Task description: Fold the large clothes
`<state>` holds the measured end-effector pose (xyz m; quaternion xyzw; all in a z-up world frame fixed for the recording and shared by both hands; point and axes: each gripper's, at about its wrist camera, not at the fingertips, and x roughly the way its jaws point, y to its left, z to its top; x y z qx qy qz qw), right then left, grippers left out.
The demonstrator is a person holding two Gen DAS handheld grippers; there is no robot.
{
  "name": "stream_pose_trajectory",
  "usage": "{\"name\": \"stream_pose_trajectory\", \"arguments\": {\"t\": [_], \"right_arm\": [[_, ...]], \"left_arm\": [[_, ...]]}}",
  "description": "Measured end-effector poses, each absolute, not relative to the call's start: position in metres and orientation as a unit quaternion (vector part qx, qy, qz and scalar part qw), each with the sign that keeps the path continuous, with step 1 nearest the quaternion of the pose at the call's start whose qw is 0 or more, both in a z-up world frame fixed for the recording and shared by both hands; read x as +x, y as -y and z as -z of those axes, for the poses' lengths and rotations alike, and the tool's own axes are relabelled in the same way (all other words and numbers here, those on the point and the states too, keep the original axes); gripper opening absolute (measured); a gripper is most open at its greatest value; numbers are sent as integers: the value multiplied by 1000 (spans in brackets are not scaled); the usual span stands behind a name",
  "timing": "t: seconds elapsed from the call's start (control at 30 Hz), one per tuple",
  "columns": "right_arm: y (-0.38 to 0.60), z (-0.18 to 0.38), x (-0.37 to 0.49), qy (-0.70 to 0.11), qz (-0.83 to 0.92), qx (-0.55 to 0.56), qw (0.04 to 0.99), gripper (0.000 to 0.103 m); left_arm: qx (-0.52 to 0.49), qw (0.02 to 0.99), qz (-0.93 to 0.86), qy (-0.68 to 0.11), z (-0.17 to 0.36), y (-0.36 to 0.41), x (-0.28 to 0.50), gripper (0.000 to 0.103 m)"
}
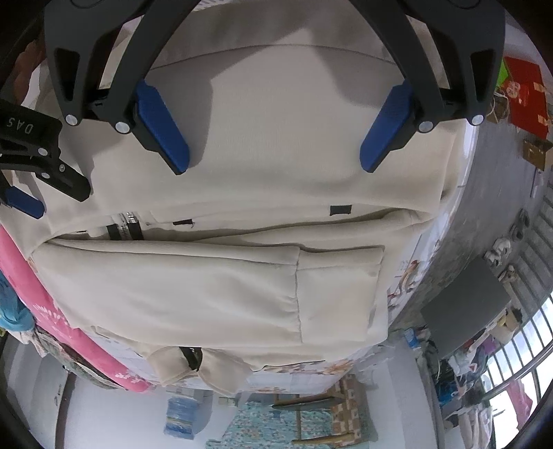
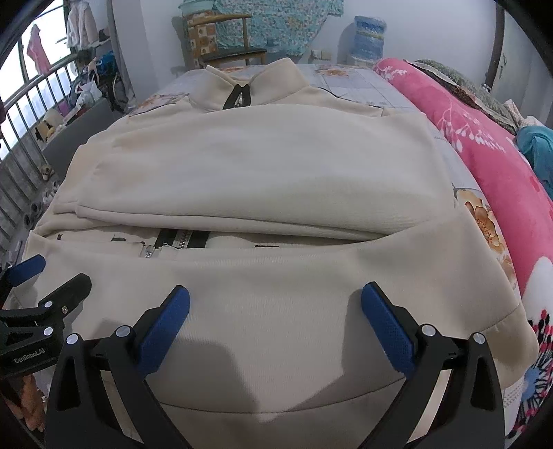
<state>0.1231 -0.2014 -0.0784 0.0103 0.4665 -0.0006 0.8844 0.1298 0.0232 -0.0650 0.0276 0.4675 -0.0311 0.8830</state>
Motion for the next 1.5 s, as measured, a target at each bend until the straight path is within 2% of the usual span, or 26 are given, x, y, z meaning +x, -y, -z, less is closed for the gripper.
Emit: {"name": "stream_pose_trajectory", "arguments": {"t": [1.33, 1.5], "right_arm": [[200, 78, 130, -496, 6, 9, 868, 97], [200, 78, 130, -494, -2, 2, 869, 97]], "left_arm": [[32, 863, 46, -503, 64, -24, 139, 96], [28, 872, 59, -485, 47, -38, 140, 96]]}}
